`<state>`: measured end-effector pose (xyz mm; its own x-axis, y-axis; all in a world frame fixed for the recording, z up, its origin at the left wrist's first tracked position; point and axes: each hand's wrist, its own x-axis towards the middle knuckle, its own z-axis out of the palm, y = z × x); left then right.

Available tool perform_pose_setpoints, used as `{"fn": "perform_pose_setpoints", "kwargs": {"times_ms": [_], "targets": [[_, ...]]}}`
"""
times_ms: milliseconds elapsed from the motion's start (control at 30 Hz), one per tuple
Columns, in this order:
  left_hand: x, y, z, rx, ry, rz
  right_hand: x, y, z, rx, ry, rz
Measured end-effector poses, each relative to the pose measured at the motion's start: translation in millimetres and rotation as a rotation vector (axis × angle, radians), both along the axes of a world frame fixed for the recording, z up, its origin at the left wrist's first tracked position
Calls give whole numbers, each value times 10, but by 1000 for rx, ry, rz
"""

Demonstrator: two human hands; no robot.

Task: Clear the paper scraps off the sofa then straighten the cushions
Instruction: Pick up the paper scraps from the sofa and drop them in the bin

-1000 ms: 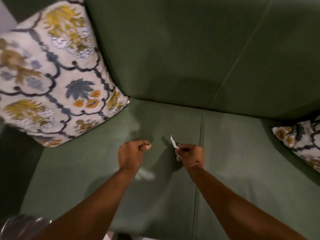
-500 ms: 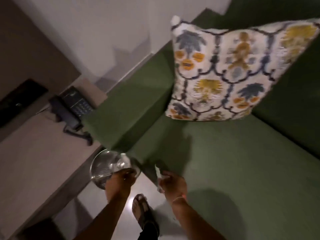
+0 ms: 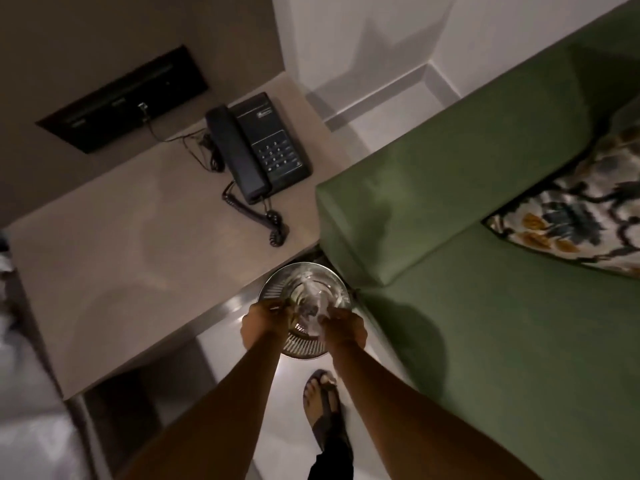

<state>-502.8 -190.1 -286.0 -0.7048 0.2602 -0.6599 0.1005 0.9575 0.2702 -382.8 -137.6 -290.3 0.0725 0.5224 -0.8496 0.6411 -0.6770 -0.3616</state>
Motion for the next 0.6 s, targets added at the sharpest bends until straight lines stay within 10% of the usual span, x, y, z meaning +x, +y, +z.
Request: {"fn": "perform_pose_setpoints", "kwargs": {"times_ms": [600], "targets": [[973, 53, 1454, 28, 9, -458, 1206, 293, 1236, 81, 128, 208]]}}
